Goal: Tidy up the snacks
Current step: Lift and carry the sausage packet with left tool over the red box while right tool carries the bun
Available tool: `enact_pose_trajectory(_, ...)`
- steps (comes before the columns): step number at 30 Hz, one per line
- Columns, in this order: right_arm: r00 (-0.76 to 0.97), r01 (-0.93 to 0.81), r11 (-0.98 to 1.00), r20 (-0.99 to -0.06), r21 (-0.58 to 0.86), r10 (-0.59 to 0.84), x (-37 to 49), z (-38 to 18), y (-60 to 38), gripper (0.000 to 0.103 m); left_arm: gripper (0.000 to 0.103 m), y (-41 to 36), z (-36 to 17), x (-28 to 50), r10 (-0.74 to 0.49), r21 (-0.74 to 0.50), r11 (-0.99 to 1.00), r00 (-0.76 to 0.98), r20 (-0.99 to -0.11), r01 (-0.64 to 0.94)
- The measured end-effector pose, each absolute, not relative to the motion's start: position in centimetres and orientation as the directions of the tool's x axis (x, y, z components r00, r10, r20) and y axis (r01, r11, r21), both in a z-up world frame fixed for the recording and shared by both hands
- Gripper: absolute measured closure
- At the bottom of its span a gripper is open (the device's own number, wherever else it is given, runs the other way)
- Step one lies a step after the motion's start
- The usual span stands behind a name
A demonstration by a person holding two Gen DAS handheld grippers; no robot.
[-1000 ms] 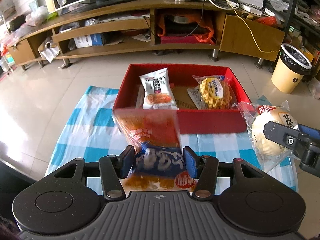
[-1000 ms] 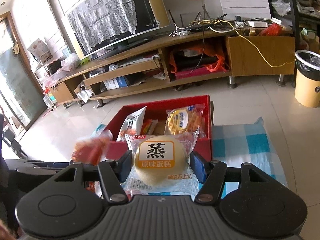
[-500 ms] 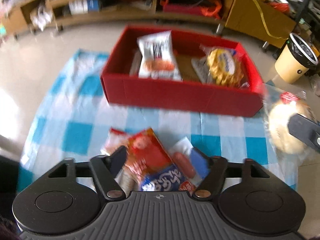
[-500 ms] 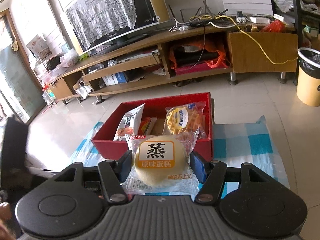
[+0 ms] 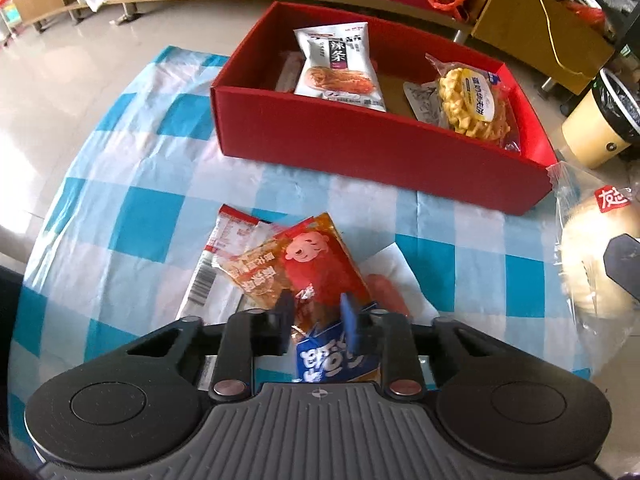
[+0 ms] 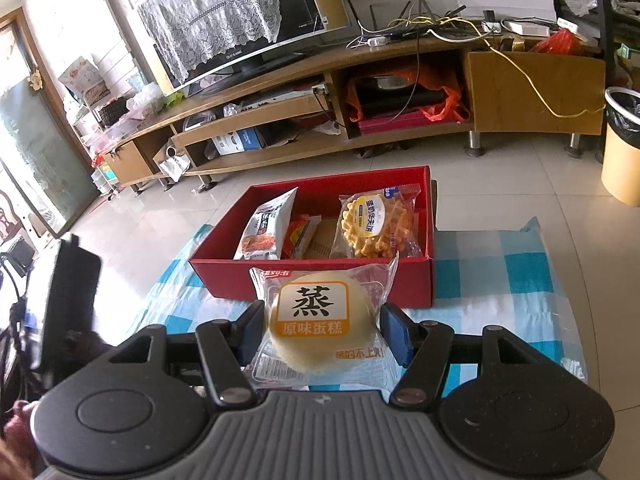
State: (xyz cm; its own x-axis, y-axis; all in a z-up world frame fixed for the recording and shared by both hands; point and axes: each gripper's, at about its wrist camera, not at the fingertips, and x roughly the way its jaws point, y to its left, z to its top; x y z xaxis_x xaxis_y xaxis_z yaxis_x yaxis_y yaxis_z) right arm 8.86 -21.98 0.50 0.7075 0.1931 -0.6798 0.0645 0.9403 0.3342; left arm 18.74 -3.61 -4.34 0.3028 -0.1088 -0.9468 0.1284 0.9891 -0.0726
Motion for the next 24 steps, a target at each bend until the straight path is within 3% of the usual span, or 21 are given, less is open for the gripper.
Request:
enact_pose_trajectory(1,0.708,0.063,0.940,-0.679,0.335,0.195,8.8,0.5,-22.0,0.045,0.068,-3.5,-4.3,18.6,-0.114,-0.077,0.988,0.301,-0.947,0.133)
enact_pose_trajectory(3,0.708,0.059,0.940,-0.678,0.337,0.199,9.0,0.5,-22.0,0.045,0.040,-3.3,-4.5,18.4,-0.129,-0.094,0.987,0.287,-0.949,0.131)
enact_pose_trajectory(4,0.708,0.057,0.940,-0.678,0.336,0.200,8.9,0.6,-21.9,0.045,0.015,-3.1,-4.7,18.3,-0.140,-0.112,0.987,0.275,-0.951,0.115)
enact_pose_trajectory(5,0.708,0.055,0.940,-0.677,0.337,0.202,9.0,0.6,-21.9,0.045,0.010,-2.9,-4.9,18.1,-0.159,-0.137,0.986,0.268,-0.950,0.096)
enact_pose_trajectory(9,0.711,0.042,0.938,-0.670,0.344,0.213,8.8,0.8,-21.7,0.045,0.021,-3.9,-6.3,18.3,-0.135,-0.127,0.991,0.239,-0.962,0.049)
enact_pose_trajectory(11,0.712,0.035,0.938,-0.667,0.346,0.220,8.5,0.9,-21.6,0.045,0.032,-4.5,-7.3,18.5,-0.127,-0.122,0.992,0.214,-0.968,0.035)
enact_pose_trajectory(15,0.712,0.037,0.936,-0.666,0.351,0.222,8.1,1.1,-22.0,0.045,0.034,-5.2,-7.6,18.3,-0.115,-0.108,0.993,0.225,-0.968,0.040)
enact_pose_trajectory(20,0.708,0.033,0.935,-0.669,0.353,0.227,8.0,1.0,-22.2,0.045,0.046,-4.9,-6.8,18.0,-0.140,-0.131,0.990,0.250,-0.958,0.053)
enact_pose_trajectory(24,0.711,0.032,0.936,-0.666,0.351,0.226,8.0,1.1,-22.1,0.045,0.047,-4.3,-5.2,17.4,-0.146,-0.130,0.989,0.290,-0.946,0.072)
